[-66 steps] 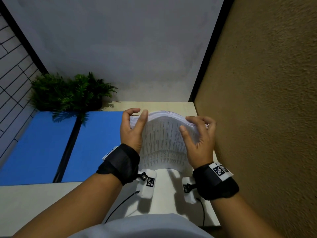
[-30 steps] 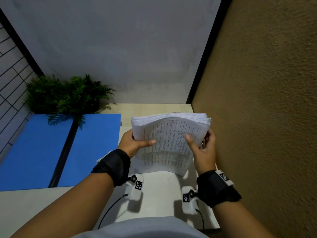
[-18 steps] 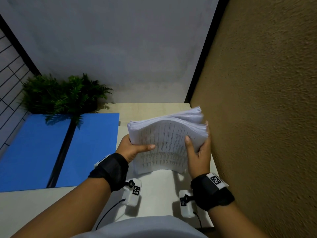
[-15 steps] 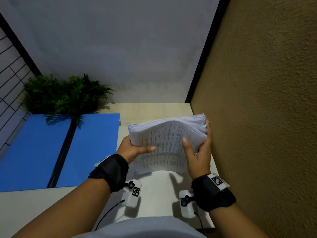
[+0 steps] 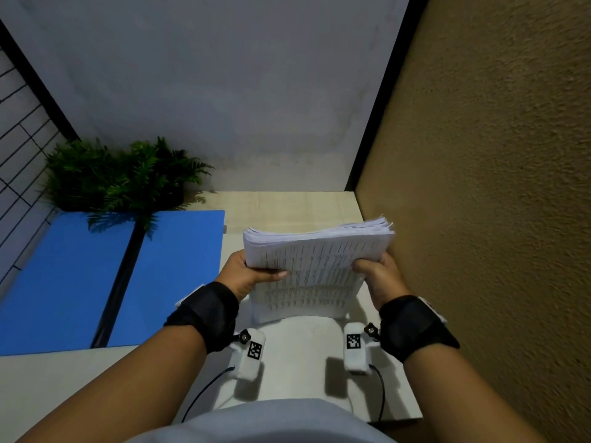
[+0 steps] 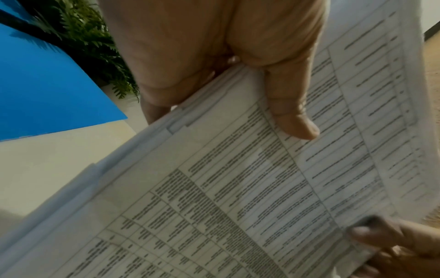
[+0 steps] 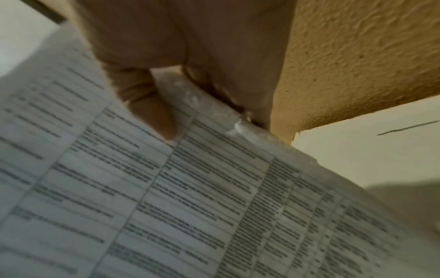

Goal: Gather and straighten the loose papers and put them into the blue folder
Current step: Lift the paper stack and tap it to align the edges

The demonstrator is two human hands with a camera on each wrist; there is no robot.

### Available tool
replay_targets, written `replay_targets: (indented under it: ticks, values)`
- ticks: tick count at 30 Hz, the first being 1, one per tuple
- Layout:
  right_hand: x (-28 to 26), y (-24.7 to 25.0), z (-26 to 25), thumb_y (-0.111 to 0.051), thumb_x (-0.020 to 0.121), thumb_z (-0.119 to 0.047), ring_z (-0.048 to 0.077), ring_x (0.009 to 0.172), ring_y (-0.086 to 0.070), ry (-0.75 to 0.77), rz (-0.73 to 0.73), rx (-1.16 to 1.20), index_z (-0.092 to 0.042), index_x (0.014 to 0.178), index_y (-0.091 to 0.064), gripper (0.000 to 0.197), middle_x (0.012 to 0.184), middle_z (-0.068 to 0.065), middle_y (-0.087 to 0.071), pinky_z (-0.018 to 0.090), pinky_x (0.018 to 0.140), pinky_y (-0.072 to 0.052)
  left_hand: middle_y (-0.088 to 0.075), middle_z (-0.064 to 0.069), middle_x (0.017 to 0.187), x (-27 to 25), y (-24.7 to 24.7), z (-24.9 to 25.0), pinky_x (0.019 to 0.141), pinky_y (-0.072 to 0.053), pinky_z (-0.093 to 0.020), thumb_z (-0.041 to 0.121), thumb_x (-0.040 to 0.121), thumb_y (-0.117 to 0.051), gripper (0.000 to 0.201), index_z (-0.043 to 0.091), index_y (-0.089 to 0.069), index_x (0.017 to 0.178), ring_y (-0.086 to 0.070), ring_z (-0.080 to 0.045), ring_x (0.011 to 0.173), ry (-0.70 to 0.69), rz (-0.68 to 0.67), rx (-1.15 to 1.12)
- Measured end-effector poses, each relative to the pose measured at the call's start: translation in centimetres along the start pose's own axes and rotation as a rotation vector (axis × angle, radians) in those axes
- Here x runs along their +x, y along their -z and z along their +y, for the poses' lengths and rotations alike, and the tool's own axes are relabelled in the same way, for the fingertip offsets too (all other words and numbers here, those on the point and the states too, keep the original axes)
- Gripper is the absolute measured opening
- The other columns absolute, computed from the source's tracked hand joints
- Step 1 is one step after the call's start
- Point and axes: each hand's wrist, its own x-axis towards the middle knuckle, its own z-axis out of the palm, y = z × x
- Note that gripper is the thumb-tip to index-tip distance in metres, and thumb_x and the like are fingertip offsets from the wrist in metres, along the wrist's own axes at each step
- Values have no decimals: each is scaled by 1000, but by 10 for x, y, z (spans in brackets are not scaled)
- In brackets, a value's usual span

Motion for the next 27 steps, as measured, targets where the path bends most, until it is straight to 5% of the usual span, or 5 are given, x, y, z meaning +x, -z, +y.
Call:
replay_targets:
  ticks: [6,12,18,22,27]
  values:
    - [-9,-10,-14,-67,79,2,27,103,-63,88,-40,45,-19,99,-63,29,102,7,-67,44,86,-54,-73,-10,106,6,-1,17,82,-56,-40,16,52,-90,60,9,-69,107,-67,-25,101,-88,95,-63]
    - [-7,-9,-1,-87,56,-13,26,108,-64,22,-45,-13,-15,116,-61,65,114,10,-68,43,86,-57,-71,-6,110,7,0,12,77,-59,-34,12,59,-88,63,14,-63,117,-66,-22,105,-97,73,-7]
    - [-8,-23,-6,-82,65,-3,27,102,-66,66,4,21,-10,104,-66,43,104,11,-71,40,81,-58,-71,-5,105,5,-12,13,83,-55,-35,14,70,-81,43,13,-67,110,-66,-21,101,-87,176,-118]
    - [-6,-13,0,-90,49,-19,27,103,-66,87,16,3,-8,113,-62,71,110,15,-68,42,82,-59,-71,-6,105,4,-4,11,84,-54,-39,22,68,-84,47,15,-67,111,-65,-24,102,-97,178,-73]
    - [-8,-4,22,-83,58,6,30,113,-61,-30,-44,-80,-8,112,-60,60,112,11,-67,42,81,-59,-69,-4,108,0,-7,-2,71,-53,-26,5,64,-84,54,15,-63,112,-63,-18,102,-47,145,-55]
